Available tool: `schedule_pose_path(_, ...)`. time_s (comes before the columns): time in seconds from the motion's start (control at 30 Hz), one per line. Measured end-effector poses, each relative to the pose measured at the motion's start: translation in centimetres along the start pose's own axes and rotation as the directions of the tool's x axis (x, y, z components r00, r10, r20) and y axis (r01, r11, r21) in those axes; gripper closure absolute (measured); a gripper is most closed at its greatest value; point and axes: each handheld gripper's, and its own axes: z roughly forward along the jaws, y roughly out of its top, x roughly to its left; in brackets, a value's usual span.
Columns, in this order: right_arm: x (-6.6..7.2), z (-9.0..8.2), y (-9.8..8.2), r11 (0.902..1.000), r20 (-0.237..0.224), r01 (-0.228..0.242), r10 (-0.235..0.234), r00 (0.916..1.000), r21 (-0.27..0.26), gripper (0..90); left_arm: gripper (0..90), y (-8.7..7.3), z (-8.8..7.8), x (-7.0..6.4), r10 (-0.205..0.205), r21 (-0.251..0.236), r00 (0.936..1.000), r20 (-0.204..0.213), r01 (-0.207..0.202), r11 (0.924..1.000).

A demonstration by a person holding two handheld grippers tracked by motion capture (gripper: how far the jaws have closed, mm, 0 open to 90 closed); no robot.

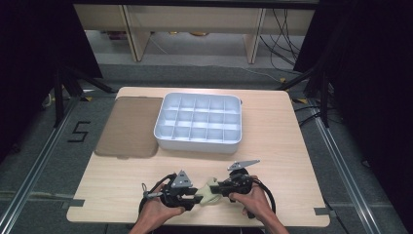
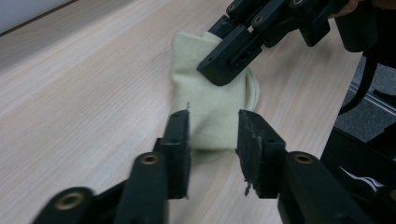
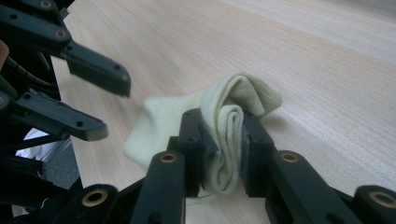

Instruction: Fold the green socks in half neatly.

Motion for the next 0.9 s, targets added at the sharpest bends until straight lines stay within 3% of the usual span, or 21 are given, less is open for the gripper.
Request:
schedule_pose_path(0.3,0.2,-0.1,0.0,1.0000,0.024,0.009,-0.009,0.9997,-0.001,75.2,44.6,-1.7,-1.5,0.6,-0.032,0.003,0.9987,-0.040,0.032,0.9995)
schedule_pose_path(0.33,0.3,-0.1,0.0,0.9999,0.033,0.013,-0.013,0.9994,-0.005,75.3,42.0,-1.9,-1.7,0.7,-0.051,0.003,0.9977,-0.045,0.051,0.9987)
schedule_pose_path(0.47,0.3,-0.1,0.0,0.9997,0.014,0.023,-0.023,0.9997,-0.003,75.5,40.0,-2.2,-2.1,0.9,-0.053,0.008,0.9968,-0.061,0.053,0.9985)
schedule_pose_path(0.5,0.6,-0.1,0.0,0.9999,0.001,-0.014,0.014,0.9999,0.005,75.5,39.2,-2.4,-2.2,0.9,-0.062,0.007,0.9959,-0.066,0.063,0.9980)
schedule_pose_path(0.57,0.4,-0.1,0.0,0.9996,0.015,0.026,-0.026,0.9995,-0.004,75.5,37.5,-2.7,-2.5,1.2,-0.061,0.012,0.9957,-0.070,0.062,0.9980)
schedule_pose_path(0.7,0.4,-0.2,0.0,0.9996,0.032,0.028,-0.028,0.9991,-0.002,75.7,35.9,-3.4,-3.0,1.3,-0.072,0.020,0.9927,-0.097,0.074,0.9971)
schedule_pose_path(0.9,0.4,-0.1,0.1,0.9995,0.018,0.032,-0.032,0.9993,-0.007,75.8,34.3,-4.5,-3.7,1.4,-0.093,0.014,0.9887,-0.117,0.096,0.9953)
